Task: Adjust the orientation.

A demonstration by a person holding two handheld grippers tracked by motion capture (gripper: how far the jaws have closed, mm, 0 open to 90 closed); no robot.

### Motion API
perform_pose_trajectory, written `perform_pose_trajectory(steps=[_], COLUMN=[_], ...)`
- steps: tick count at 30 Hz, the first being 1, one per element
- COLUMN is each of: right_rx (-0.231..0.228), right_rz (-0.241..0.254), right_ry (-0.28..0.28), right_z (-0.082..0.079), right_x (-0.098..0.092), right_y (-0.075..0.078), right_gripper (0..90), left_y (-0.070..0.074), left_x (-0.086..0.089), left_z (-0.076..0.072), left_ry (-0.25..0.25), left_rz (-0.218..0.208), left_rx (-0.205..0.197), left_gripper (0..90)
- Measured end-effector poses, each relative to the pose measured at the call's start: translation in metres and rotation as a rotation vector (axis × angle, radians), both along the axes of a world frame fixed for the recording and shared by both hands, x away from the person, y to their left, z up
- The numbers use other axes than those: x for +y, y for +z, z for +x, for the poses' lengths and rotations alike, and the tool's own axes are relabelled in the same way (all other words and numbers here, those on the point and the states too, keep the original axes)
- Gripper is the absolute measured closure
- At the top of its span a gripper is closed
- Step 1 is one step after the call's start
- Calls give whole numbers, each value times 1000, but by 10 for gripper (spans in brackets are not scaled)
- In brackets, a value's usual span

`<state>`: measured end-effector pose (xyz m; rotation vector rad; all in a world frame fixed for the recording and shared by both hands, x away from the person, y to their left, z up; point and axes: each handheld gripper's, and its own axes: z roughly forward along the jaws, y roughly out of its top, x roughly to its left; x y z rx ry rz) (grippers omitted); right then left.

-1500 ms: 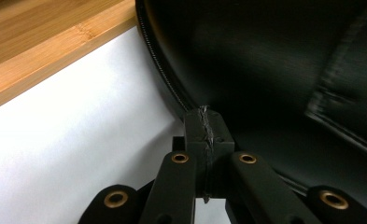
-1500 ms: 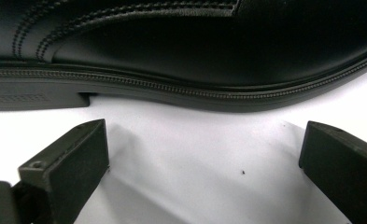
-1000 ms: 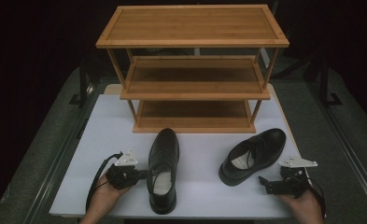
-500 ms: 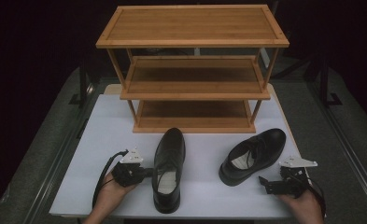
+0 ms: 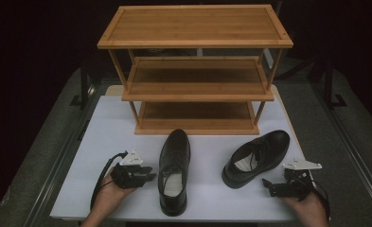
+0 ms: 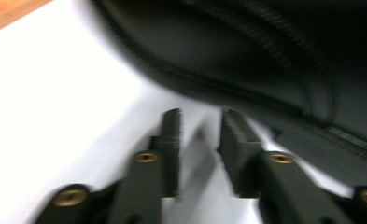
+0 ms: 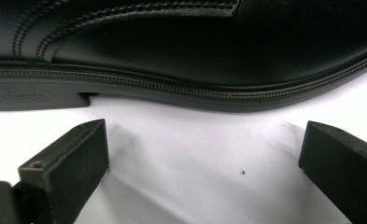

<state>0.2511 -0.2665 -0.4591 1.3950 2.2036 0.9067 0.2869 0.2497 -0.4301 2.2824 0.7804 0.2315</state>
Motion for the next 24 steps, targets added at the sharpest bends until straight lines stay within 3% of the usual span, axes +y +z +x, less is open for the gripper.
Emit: perform_pose_trajectory(steps=[7, 13, 17, 24], right_rx=[0, 0, -1, 2], right_rz=[-1, 0, 0, -2], right_ry=[0, 0, 0, 0], right_z=[0, 0, 0, 0], right_x=[0, 0, 0, 0], right_y=[0, 0, 0, 0], right_gripper=[12, 12, 12, 12], left_y=[4, 3, -2, -13], left_x=[27, 46, 60, 81], left_z=[0, -2, -3, -9], left_ry=[59, 105, 133, 148], left_rz=[20, 52, 70, 86], left_rx=[-27, -43, -36, -54], left_gripper=[265, 77, 0, 0])
